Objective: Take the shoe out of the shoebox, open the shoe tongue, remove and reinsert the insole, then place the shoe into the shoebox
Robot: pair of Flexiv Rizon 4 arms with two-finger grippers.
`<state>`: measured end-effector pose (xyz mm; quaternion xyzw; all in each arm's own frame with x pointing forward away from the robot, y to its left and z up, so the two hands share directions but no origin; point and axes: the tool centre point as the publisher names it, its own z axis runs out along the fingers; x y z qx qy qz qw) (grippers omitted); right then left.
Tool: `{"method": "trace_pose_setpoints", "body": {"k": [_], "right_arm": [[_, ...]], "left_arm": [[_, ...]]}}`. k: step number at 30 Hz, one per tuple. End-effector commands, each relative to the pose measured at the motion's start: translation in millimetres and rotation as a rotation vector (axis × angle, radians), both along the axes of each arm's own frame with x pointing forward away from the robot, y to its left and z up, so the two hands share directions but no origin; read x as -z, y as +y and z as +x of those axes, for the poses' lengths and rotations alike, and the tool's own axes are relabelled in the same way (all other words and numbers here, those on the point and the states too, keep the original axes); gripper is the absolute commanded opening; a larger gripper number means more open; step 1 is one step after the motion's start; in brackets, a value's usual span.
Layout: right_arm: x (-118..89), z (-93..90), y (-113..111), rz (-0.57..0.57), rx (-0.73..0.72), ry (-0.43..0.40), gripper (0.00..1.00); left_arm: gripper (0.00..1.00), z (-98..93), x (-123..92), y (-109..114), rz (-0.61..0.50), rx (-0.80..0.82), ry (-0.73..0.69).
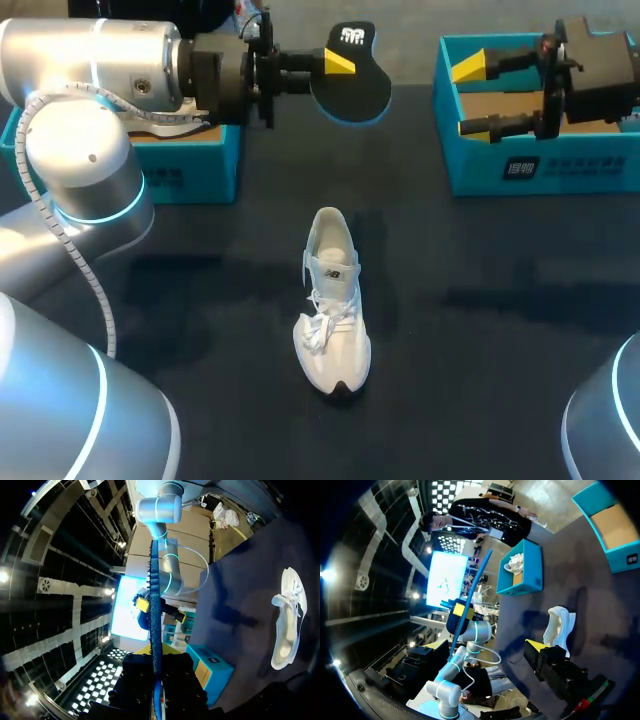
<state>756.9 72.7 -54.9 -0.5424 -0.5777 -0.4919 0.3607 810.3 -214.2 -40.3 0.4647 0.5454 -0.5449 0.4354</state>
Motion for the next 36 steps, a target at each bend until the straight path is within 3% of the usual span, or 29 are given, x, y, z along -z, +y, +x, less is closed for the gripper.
{"method": "trace_pose_setpoints", "body": {"k": [1,9,18,27,28,29,34,36], "right_arm": [[0,-0.4,0,0.000,0.001,0.000,1.00],[-1,1.0,1,0.001,0.001,0.002,1.00],[-7,7.5,18,-0.007,-0.023,0.009,1.00],[-9,13.8,36,0.010,-0.054,0.022,1.00],[-9,14.0,37,0.014,-0.061,0.025,0.97],[-8,14.3,38,0.017,-0.066,0.027,0.85],[-8,15.3,48,0.023,-0.084,0.036,0.52],[-7,15.4,49,0.022,-0.091,0.040,0.48]], "left_arm": [[0.00,-0.5,1,0,-0.001,0.000,-0.002],[0.00,-0.4,2,-2,0.039,-0.008,-0.150],[0.00,2.4,8,-10,0.065,-0.021,-0.243],[0.00,0.0,13,-30,0.027,-0.006,-0.262],[0.00,0.5,13,-31,0.025,-0.005,-0.264],[0.00,1.2,14,-33,0.021,-0.004,-0.269],[0.00,2.8,13,-43,0.000,0.001,-0.277],[0.00,3.8,13,-45,-0.005,0.002,-0.276]]}}
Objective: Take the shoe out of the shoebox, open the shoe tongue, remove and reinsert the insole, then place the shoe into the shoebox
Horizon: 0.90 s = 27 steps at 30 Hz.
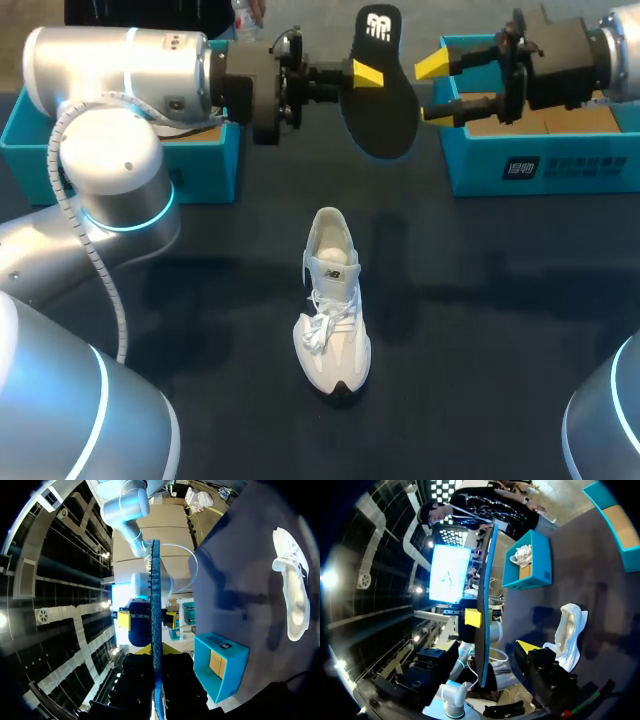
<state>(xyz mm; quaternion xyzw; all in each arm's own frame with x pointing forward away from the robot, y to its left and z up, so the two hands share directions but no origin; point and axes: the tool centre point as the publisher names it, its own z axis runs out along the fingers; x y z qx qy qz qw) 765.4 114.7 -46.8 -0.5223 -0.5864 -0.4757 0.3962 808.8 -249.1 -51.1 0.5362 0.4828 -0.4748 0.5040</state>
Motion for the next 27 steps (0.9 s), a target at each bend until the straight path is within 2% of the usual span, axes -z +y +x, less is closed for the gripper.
{"method": "trace_pose_setpoints", "body": {"k": [1,16,19,24,27], "right_arm": [[2,6.8,9,-0.001,-0.014,0.008,0.47],[6,5.7,19,0.021,-0.031,0.018,0.40],[6,5.5,19,0.024,-0.030,0.016,0.33],[6,4.7,19,0.026,-0.030,0.014,0.27],[6,4.4,19,0.028,-0.031,0.013,0.19]], "left_arm": [[0.00,6.1,3,-11,-0.015,0.005,-0.003],[0.00,10.2,-1,-23,-0.058,-0.004,-0.013],[0.00,9.9,-2,-24,-0.063,-0.003,-0.015],[0.00,9.8,-1,-23,-0.065,-0.008,-0.012],[0.00,9.1,-1,-23,-0.066,-0.008,-0.010]]}}
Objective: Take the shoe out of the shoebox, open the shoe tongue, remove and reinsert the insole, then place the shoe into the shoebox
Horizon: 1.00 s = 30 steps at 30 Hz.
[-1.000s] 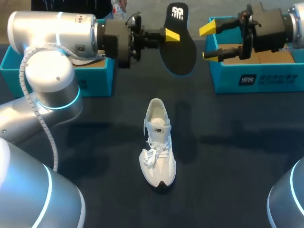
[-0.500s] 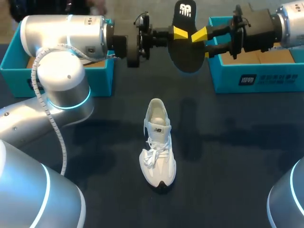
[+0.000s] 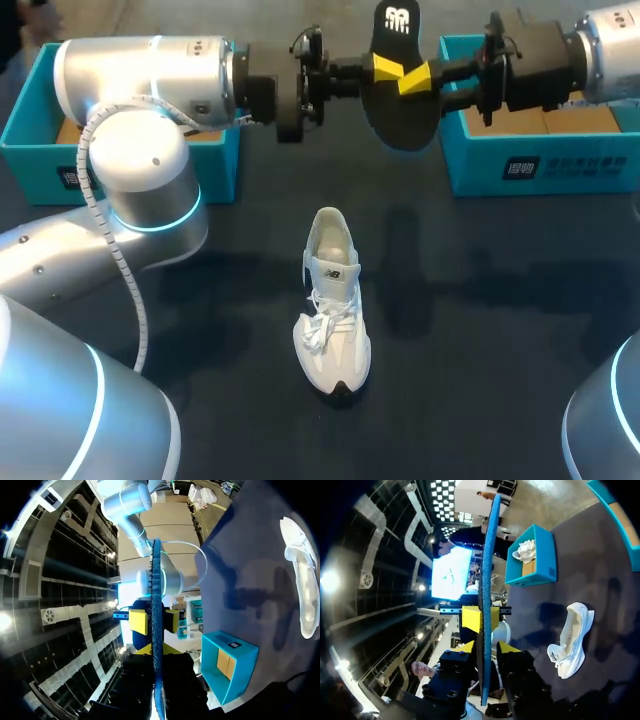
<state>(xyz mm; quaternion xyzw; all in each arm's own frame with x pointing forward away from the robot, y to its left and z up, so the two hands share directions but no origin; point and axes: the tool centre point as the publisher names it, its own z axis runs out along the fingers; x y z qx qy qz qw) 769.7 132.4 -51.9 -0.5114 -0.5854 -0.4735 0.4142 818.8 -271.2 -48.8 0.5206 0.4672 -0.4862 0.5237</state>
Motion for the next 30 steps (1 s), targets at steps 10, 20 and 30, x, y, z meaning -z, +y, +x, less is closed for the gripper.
{"method": "trace_pose_setpoints", "body": {"k": [10,20,30], "right_arm": [[1,-0.9,1,0.020,-0.007,-0.032,0.00],[7,-2.9,-9,0.037,-0.006,-0.121,0.00],[15,0.9,-21,0.019,-0.002,-0.254,0.00]], "left_arm": [[0.10,-4.9,0,-5,-0.013,0.007,-0.001],[1.00,-9.1,-1,17,0.002,-0.002,-0.008],[1.00,-11.0,7,60,0.101,0.073,0.024]]}}
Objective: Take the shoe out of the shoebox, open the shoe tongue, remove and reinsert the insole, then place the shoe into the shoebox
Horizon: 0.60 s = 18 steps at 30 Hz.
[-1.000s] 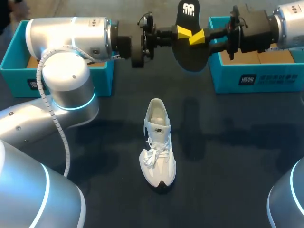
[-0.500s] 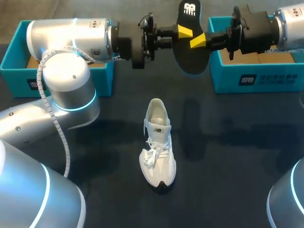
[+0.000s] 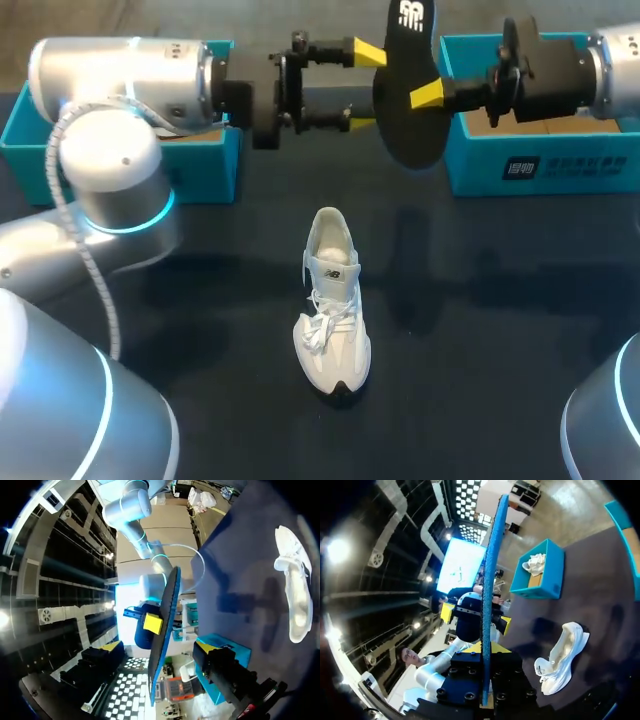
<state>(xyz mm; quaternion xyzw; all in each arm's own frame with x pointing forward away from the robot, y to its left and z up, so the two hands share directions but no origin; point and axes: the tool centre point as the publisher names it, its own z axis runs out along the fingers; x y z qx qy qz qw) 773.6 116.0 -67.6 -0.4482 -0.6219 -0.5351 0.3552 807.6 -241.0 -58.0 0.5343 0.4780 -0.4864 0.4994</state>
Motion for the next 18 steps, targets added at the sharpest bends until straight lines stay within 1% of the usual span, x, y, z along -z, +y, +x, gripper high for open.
{"method": "trace_pose_setpoints", "body": {"k": [1,4,9,16,17,18], "right_arm": [[-1,-3.2,-6,-0.008,0.006,-0.052,0.00],[-1,-3.7,-12,-0.022,-0.003,-0.109,0.00],[-4,-5.8,-18,-0.039,-0.017,-0.177,0.00],[-11,-7.2,-15,-0.045,-0.095,-0.290,0.00],[-12,-7.1,-13,-0.040,-0.117,-0.300,0.00],[-12,-6.8,-13,-0.044,-0.109,-0.284,0.00]], "left_arm": [[1.00,-1.7,-1,33,0.061,0.070,0.011],[1.00,-8.8,4,43,0.108,0.131,0.018],[1.00,-18.1,13,59,0.214,0.204,0.015],[1.00,-28.1,25,62,0.290,0.243,0.029],[1.00,-30.2,27,63,0.315,0.261,0.034],[1.00,-31.5,29,63,0.339,0.266,0.026]]}}
